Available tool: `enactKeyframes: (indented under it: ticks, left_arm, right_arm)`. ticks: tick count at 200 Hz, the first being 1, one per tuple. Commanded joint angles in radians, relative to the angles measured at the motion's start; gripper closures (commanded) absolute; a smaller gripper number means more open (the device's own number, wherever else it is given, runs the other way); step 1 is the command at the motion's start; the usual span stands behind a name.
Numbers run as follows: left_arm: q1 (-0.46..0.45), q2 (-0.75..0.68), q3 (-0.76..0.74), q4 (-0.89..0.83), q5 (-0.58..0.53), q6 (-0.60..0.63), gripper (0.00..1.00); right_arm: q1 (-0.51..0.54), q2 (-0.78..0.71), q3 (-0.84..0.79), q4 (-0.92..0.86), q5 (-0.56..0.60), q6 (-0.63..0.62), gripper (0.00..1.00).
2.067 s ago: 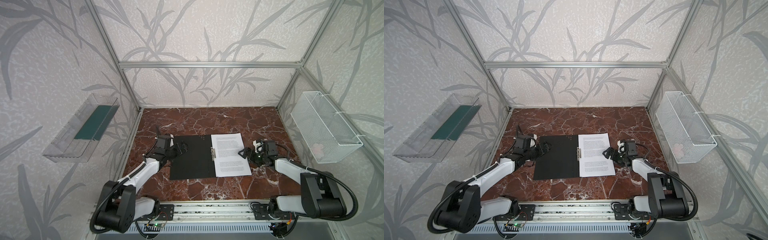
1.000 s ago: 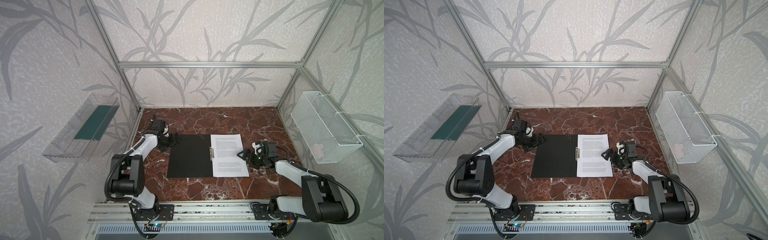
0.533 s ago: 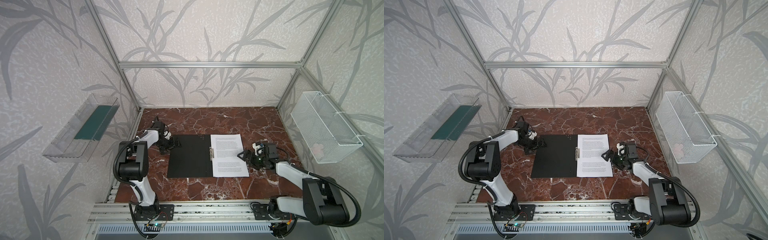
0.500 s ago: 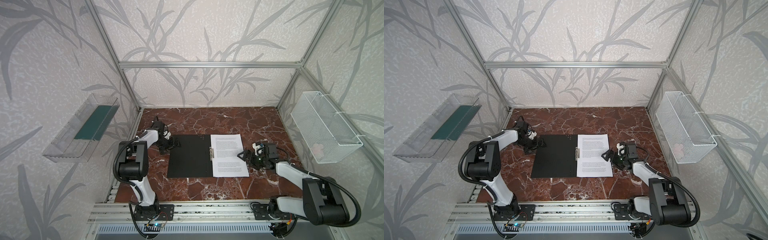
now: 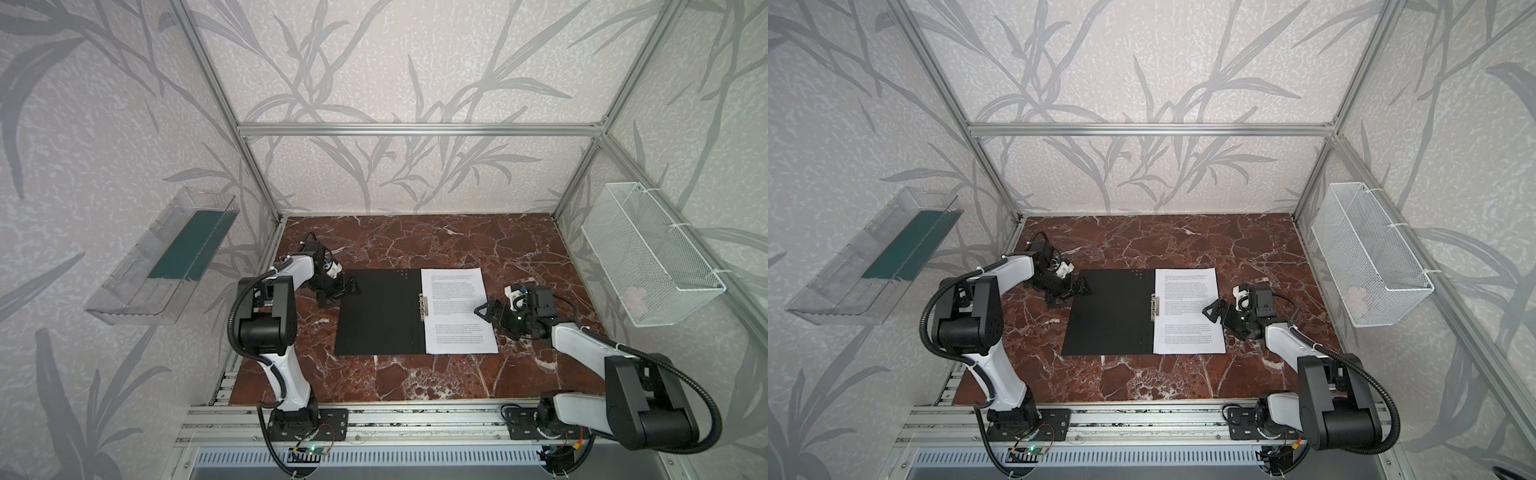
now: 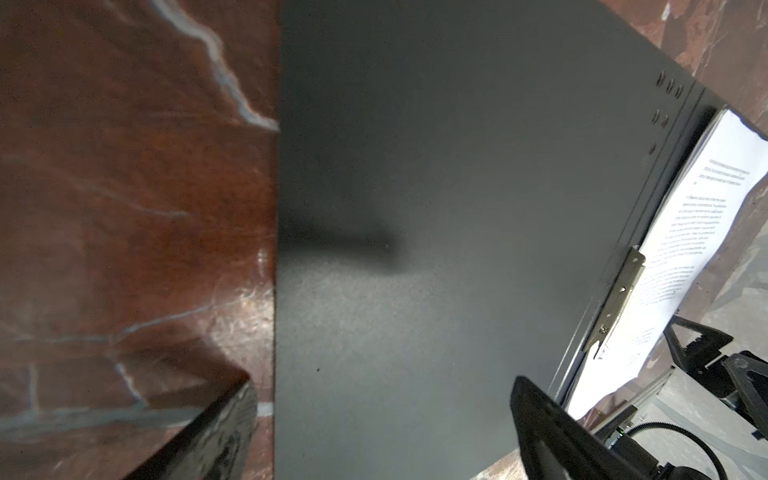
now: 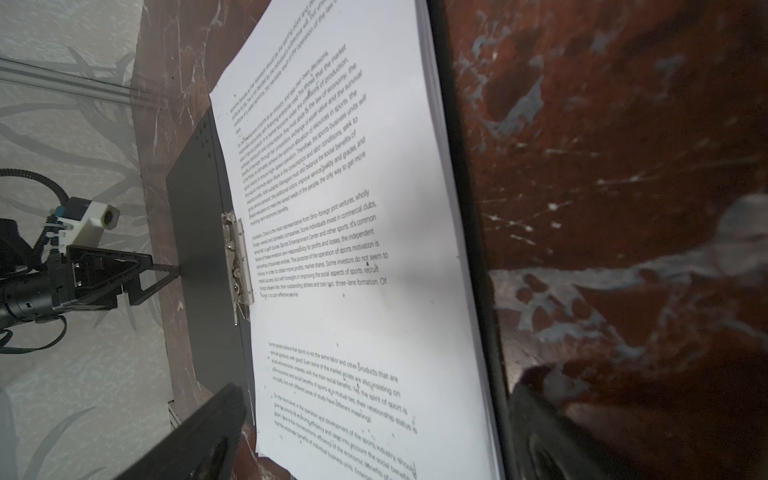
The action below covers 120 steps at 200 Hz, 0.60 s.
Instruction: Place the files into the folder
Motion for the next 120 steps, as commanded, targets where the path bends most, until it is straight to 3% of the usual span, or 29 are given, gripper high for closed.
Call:
enactKeyframes:
  ticks: [1,44,87,120]
  left_arm:
    - [-0.002,0.074,-0.003,-0.054,0.055,0.039,0.04]
    - [-0.007,0.056,-0.001,0.004,0.200,-0.002,0.06]
    - [-0.016,-0.144,-0.051,0.103,0.330,-0.093,0.06]
    - [-0.033,-0.301,-0.129,0.190,0.350,-0.179,0.07]
  right_arm:
    - [0.006,0.007,-0.026,-0.048,-0.003,-0.006,0.01]
    - [0.044,0.032,-0.014,-0.037,-0.008,-0.009,0.01]
    - [0.073,0.050,0.001,-0.031,-0.008,-0.010,0.01]
    - [0.074,0.038,0.001,-0.037,0.004,-0.008,0.01]
